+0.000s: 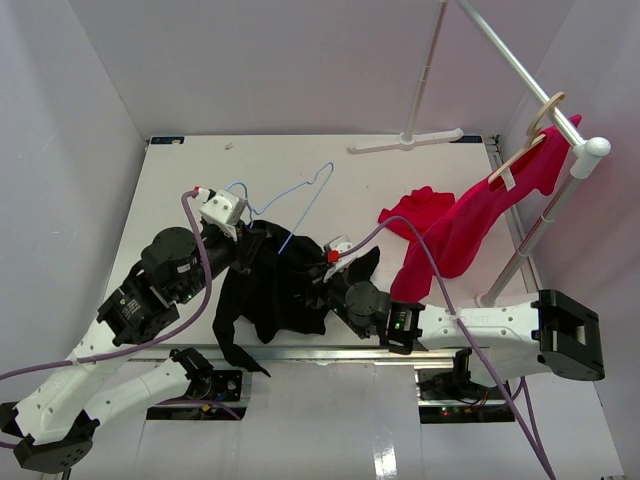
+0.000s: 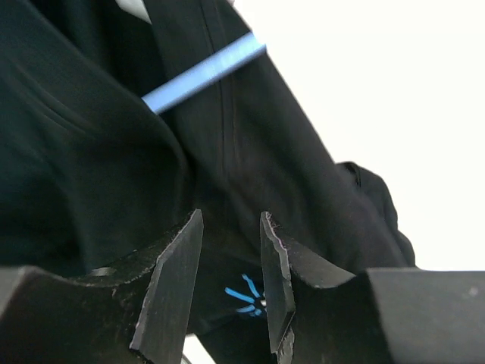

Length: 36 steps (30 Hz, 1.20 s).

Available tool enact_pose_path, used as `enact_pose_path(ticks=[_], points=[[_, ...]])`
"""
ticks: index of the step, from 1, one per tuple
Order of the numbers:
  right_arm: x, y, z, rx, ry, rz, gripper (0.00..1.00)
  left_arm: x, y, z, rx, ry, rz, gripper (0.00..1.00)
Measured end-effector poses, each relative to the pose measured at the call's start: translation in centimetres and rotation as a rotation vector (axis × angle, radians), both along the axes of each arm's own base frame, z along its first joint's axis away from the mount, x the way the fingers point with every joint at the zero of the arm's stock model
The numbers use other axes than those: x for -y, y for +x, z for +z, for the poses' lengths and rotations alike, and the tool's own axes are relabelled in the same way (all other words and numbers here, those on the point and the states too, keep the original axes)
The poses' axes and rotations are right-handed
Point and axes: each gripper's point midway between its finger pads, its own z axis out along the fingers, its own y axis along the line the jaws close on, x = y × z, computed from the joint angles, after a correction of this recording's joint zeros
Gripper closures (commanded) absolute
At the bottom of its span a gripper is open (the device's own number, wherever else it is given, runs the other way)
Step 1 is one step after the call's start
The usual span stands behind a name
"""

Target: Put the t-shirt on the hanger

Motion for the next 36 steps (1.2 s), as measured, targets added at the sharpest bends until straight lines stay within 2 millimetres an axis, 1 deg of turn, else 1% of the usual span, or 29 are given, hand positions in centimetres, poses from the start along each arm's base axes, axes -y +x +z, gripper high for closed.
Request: enact_pose_path(ticks=[6,10,17,25,36], points=[[0.0,-0.6,3.6,0.039,0.052,0.002,0.64,-0.5,0.5,-0.7,-0.005,0.016,0.037,1.00],[-0.5,-0.5,4.4,0.048,0.058,0.004,0.65,-0.5,0.5,-0.6,-0.006,0.013,0.041,1.00],[-1.0,-0.7,3.6,0.036,0.043,0.019,0.73,-0.5,0.5,-0.6,-0.008,0.009,0.042,1.00],[-1.7,-1.2,3.0,0.014,0.046,0.052,0.71,-0.5,0.5,-0.6,-0.008,0.008,0.040,1.00],[-2.5,-1.3,0.4,-0.028,0.002,0.056,0.66,-0.4,0.5,-0.7,-0.010,0.011,0.039,1.00]])
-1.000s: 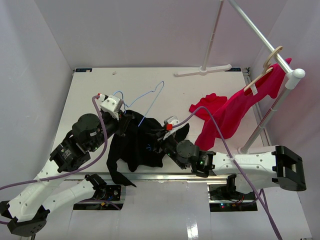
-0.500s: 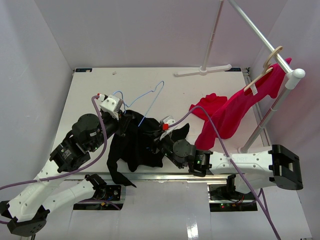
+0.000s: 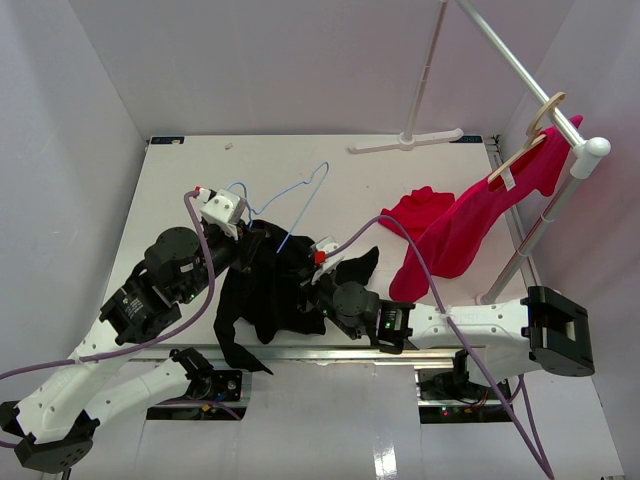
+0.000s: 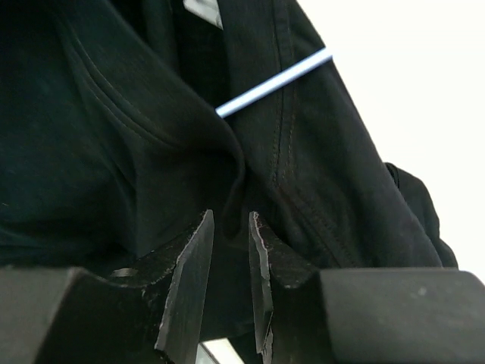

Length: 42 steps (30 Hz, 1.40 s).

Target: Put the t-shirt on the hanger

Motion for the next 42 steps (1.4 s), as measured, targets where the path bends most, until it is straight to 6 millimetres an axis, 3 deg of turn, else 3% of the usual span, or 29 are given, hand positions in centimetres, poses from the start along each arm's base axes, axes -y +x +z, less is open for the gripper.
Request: enact_pose_path(ticks=[17,32,34,37,42], points=[[0.2,0.9,-4.0,-0.029,-0.113,-0.071,0.60,0.3,-0.1,-0.1,-0.008,-0.003,-0.017,1.00],[-0.9,1.9,-3.6,-0.022,-0.114,-0.120,0.60,0.5,-0.5,0.1,-0.009,-0.019,-0.031,1.00],[-0.8,2.0,-3.6,-0.023,-0.113,-0.134,0.67,0.4,-0.6,0.2,-0.007,-0.023,-0.034,1.00],[-0.3,2.4,-3.8,-0.028,-0.116,-0.166,0.92,0.4,-0.7,0.4,-0.002,-0.028,-0.037,1.00],[0.4,3.4,-4.0,-0.031,-0.124,-0.208,0.92,0.3,-1.0,0.6,0.004,-0.036,-0.047,1.00]])
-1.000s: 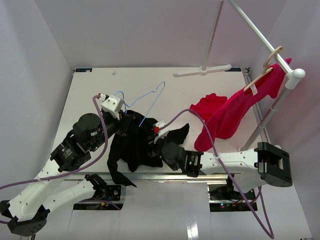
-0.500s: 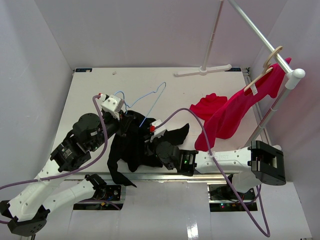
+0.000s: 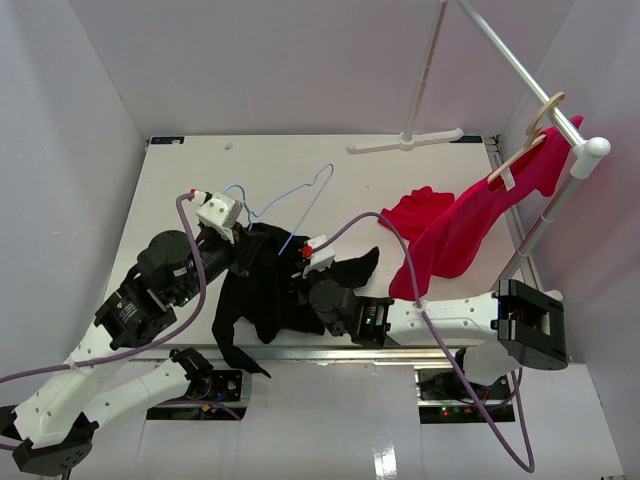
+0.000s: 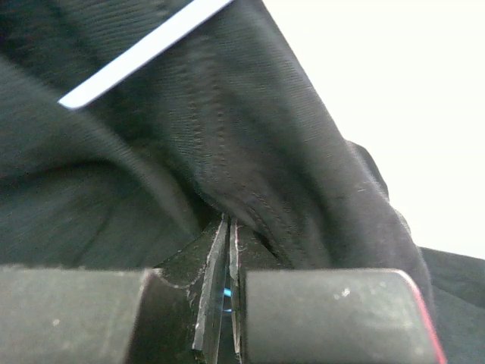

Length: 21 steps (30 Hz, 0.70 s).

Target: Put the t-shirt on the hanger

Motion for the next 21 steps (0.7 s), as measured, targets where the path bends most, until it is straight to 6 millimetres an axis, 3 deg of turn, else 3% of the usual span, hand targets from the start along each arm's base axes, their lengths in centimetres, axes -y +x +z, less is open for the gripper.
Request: enact_pose_path(ticks=[6,14,21], points=[[3.8,0.8,0.7,0.010,0.018,-0.052,0.92,-0.2,-1.3,0.5,0.027,-0.003,-0.055,1.00],[10.4,2.9,6.0,0.052,0.175,-0.135,0.92,0.1,-4.1,0.9,0.065,0.008,-0.194,1.00],[13.2,4.1,7.8,0.057,0.194,-0.130,0.92,1.2,-5.6,-0.2,0.063,0.062,-0.323,1.00]])
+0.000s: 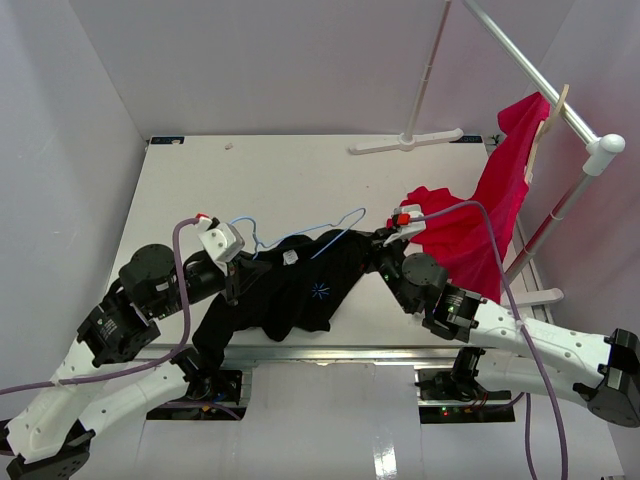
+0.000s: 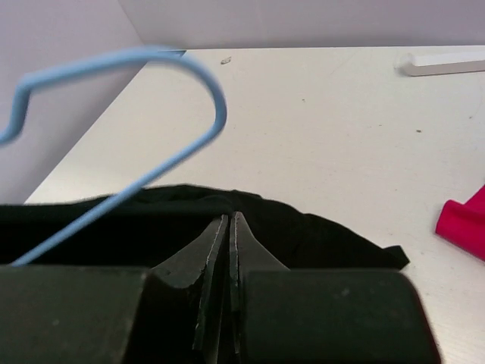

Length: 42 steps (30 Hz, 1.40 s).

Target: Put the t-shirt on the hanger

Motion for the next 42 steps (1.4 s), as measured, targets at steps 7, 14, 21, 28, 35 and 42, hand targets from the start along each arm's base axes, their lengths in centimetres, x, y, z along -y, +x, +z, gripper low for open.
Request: enact_pose_path(ticks=[7,14,21,28,35,42], points=[[1.8,1.2,1.4,-0.006,-0.014,-0.016,0.92,0.8,-0.3,-1.4,-0.020,0.064,-0.061,1.00],[2.9,1.7,3.1,-0.016,-0.041,-0.044,0.92,0.8,0.2,-2.5,-0.025,0.117,-0.059,1.00],[3.5,1.6,3.0,-0.029,-0.075,-0.059,0.92,0.2,0.6,-3.0,-0.019,0.160,-0.029,1.00],[4.1,1.7,4.5,-0.002,-0.111,-0.071,0.92,0.0,1.1,-3.5,-0.036,0.201,-0.014,1.00],[3.0,1.1,6.7,0.049,-0.138,0.021,0.92,0.0,2.1,-5.4,-0.096,0.273,0.024,1.00],[-1.4,-1.3,6.2,0.045,-0.190,0.294,0.92,1.8,1.7,-6.3,-0.138,0.273,-0.061,1.00]])
